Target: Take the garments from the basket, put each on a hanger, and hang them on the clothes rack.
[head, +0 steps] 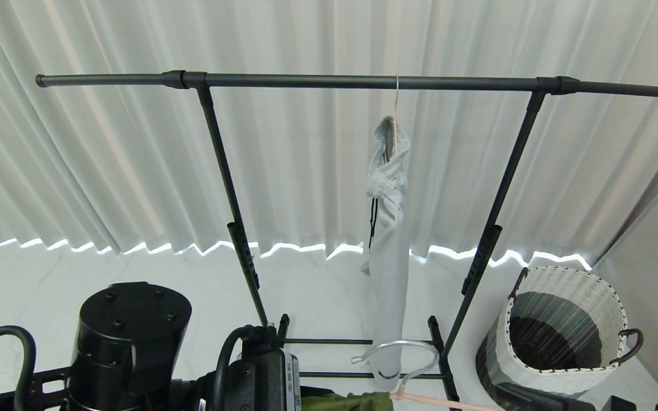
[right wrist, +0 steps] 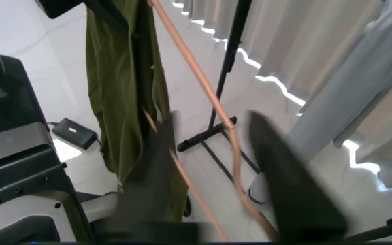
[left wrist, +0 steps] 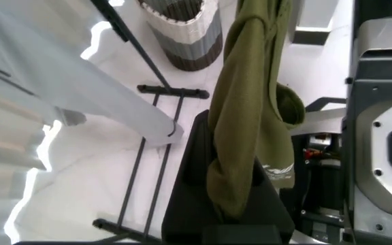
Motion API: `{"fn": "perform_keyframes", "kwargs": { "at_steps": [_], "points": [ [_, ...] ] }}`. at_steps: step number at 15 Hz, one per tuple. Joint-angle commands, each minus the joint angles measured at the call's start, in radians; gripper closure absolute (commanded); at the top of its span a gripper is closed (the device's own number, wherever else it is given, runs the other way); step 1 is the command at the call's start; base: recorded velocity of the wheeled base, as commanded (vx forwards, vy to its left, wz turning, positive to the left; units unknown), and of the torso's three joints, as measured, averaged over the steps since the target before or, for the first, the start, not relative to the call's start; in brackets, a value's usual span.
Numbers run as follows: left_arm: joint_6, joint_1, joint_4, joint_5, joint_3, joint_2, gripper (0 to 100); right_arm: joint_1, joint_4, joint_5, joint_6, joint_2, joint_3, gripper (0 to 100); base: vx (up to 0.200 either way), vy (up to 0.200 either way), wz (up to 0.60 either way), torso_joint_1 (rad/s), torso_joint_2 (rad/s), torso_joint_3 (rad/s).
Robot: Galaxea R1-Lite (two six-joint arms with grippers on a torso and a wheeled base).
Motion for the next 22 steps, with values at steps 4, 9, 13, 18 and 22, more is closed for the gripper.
{"fn": "perform_keyframes", "kwargs": {
  "at_steps": [4, 9, 13, 18, 22],
  "points": [
    [0.042, 0.006, -0.004, 0.087, 0.024, -0.01, 100, -0.016, 0.002, -0.041, -0.002, 0.004, 0.0, 0, 0.0, 0.0, 0.0, 0.0, 0.0, 0.0],
    [-0.03, 0.047, -0.005, 0.273, -0.019, -0.005, 100, -0.02, 0.002, -0.04, -0.001, 0.025, -0.017, 0, 0.0, 0.0, 0.0, 0.0, 0.0, 0.0],
    [-0.153, 0.056, -0.005, 0.339, -0.1, -0.001, 100, -0.02, 0.002, -0.038, 0.004, 0.088, -0.078, 0, 0.0, 0.0, 0.0, 0.0, 0.0, 0.0],
    [-0.165, 0.078, -0.005, 0.339, -0.151, -0.005, 100, -0.037, 0.002, -0.04, 0.107, 0.18, -0.097, 0, 0.0, 0.0, 0.0, 0.0, 0.0, 0.0],
    [-0.167, 0.076, -0.005, 0.336, -0.152, -0.008, 100, -0.132, 0.002, -0.04, 0.231, 0.33, -0.141, 0, 0.0, 0.0, 0.0, 0.0, 0.0, 0.0]
  ]
}}
